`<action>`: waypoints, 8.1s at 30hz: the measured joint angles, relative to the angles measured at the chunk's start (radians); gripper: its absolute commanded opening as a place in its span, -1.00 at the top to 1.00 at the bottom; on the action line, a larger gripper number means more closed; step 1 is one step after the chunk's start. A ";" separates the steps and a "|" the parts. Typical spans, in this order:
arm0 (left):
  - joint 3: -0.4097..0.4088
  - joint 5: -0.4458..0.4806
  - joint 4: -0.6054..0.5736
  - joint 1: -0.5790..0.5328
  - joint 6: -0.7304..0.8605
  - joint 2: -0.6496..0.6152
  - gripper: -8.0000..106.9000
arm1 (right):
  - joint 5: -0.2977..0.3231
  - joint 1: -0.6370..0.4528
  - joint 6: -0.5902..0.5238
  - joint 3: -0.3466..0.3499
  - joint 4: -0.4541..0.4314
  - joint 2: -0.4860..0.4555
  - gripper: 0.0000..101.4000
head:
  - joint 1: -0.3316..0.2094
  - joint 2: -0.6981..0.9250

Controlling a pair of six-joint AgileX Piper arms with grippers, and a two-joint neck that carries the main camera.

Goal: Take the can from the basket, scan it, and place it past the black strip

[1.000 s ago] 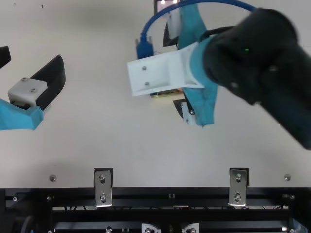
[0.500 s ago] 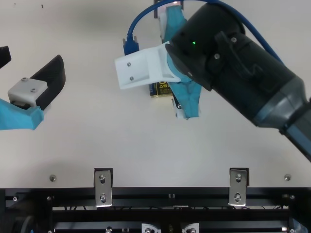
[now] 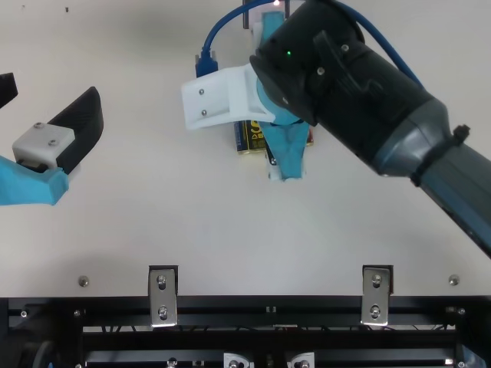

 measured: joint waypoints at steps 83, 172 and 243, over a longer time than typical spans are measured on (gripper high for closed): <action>0.000 0.000 0.000 0.000 0.000 0.000 -0.71 | -0.289 -0.529 -1.177 0.389 1.698 -0.046 1.00 | 0.000 0.000; 0.000 0.000 0.000 0.000 0.000 0.000 -0.71 | -0.556 -1.195 -0.103 0.595 0.276 -0.579 1.00 | -0.061 -0.369; 0.000 0.000 0.000 0.000 0.000 0.000 -0.71 | -0.606 -1.000 -0.139 0.498 0.579 -0.517 -1.00 | -0.072 -0.082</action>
